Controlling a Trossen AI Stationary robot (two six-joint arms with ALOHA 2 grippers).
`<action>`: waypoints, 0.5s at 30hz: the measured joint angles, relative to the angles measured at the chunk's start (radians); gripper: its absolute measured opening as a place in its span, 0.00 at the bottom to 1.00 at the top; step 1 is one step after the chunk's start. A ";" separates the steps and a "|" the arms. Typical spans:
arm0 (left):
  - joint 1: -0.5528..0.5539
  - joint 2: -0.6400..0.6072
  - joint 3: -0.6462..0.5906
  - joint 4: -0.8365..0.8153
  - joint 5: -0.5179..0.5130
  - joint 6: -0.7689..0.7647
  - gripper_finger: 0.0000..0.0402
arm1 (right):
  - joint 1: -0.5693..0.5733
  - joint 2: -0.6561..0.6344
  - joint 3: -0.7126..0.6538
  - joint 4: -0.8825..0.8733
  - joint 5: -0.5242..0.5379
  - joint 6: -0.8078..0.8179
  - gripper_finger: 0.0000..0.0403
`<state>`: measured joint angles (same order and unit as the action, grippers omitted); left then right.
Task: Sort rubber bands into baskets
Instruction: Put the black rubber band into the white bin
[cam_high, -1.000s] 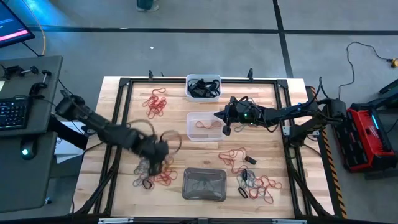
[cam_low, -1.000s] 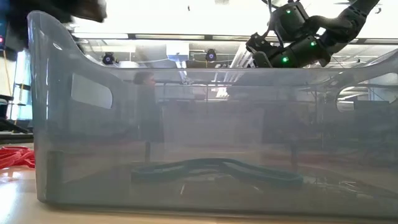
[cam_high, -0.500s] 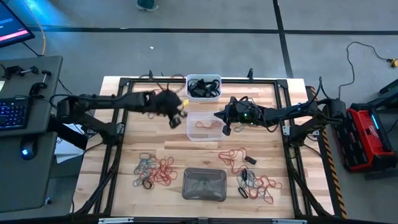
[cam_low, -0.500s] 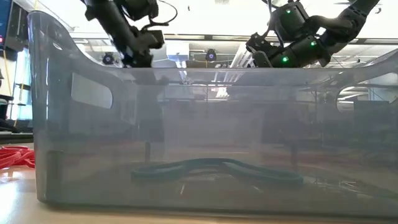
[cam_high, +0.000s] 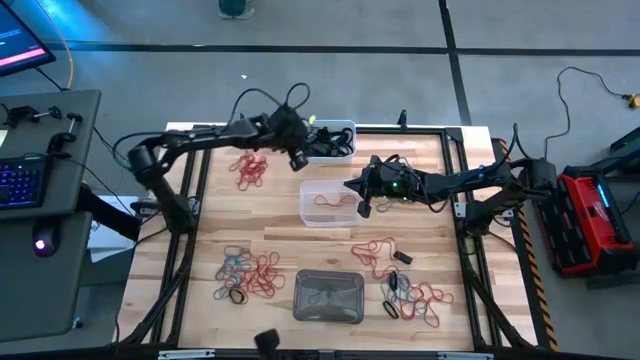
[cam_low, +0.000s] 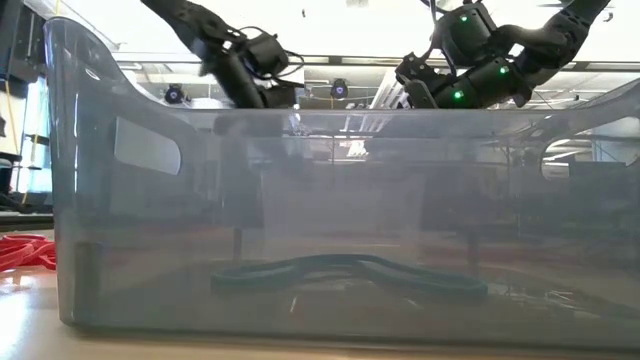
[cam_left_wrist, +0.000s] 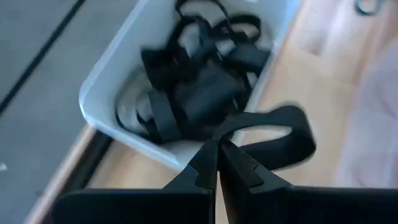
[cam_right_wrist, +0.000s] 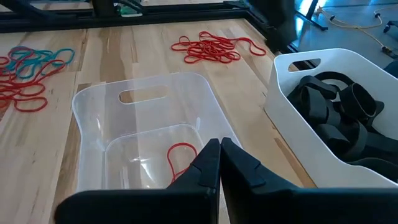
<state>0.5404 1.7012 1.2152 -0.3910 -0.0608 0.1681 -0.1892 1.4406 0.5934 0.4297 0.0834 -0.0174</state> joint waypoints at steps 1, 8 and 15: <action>0.007 0.025 0.028 0.001 0.003 0.015 0.00 | 0.000 0.000 0.000 0.000 0.000 0.002 0.00; 0.051 0.176 0.190 -0.014 0.054 0.082 0.00 | 0.000 0.000 0.000 0.000 0.000 0.002 0.00; 0.070 0.249 0.241 -0.011 0.056 0.111 0.00 | 0.000 0.000 0.000 0.000 0.000 0.002 0.00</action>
<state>0.6102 1.9506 1.4559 -0.4020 -0.0044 0.2789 -0.1893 1.4406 0.5934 0.4294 0.0834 -0.0151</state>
